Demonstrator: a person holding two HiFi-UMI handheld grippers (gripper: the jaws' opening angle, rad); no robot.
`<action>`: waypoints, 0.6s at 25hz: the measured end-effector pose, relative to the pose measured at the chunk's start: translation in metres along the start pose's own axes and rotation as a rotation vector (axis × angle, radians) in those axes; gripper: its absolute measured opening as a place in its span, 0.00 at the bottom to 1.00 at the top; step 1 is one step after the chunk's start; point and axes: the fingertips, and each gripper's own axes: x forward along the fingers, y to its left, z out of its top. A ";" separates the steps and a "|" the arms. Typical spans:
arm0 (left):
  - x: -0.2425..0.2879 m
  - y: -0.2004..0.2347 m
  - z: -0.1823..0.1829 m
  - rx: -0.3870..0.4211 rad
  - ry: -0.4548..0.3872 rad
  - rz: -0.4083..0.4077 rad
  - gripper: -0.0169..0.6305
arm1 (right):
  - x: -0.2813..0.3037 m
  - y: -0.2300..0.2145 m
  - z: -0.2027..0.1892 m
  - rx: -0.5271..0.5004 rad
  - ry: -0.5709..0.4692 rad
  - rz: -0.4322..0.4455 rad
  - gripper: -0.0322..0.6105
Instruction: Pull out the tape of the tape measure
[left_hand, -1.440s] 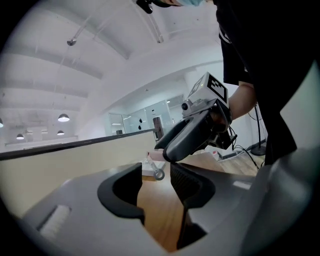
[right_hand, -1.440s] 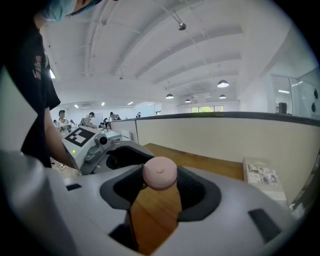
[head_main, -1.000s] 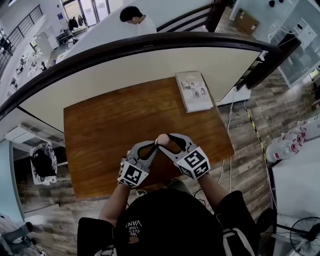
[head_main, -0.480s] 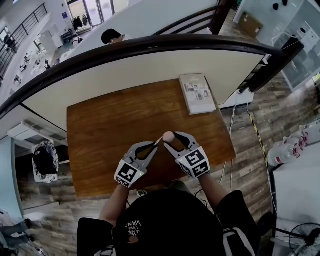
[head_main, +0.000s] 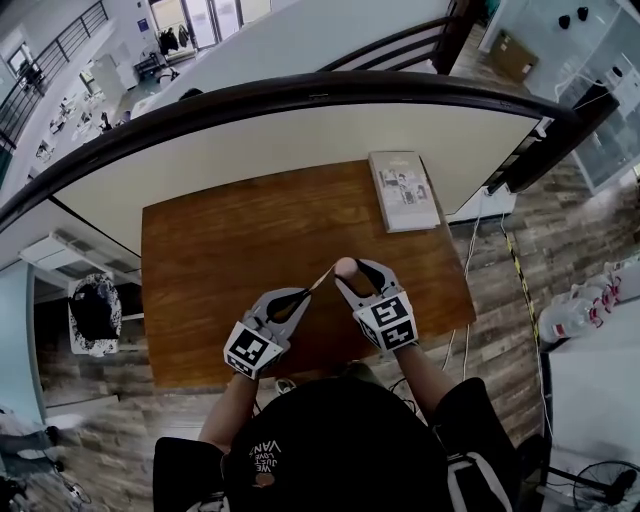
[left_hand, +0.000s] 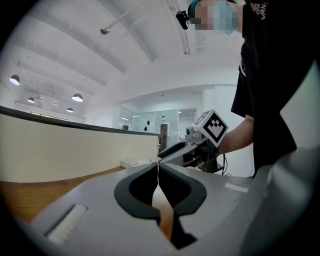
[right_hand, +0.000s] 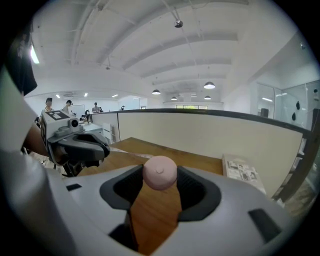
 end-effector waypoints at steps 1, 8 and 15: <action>-0.002 0.001 0.000 -0.002 0.000 0.006 0.05 | 0.001 -0.001 0.000 0.002 0.001 -0.004 0.39; -0.017 0.006 0.000 -0.015 0.005 0.051 0.05 | 0.010 0.006 0.002 -0.026 0.000 0.002 0.39; -0.028 0.010 0.000 -0.021 0.005 0.089 0.05 | 0.019 0.007 0.003 -0.025 0.006 -0.004 0.39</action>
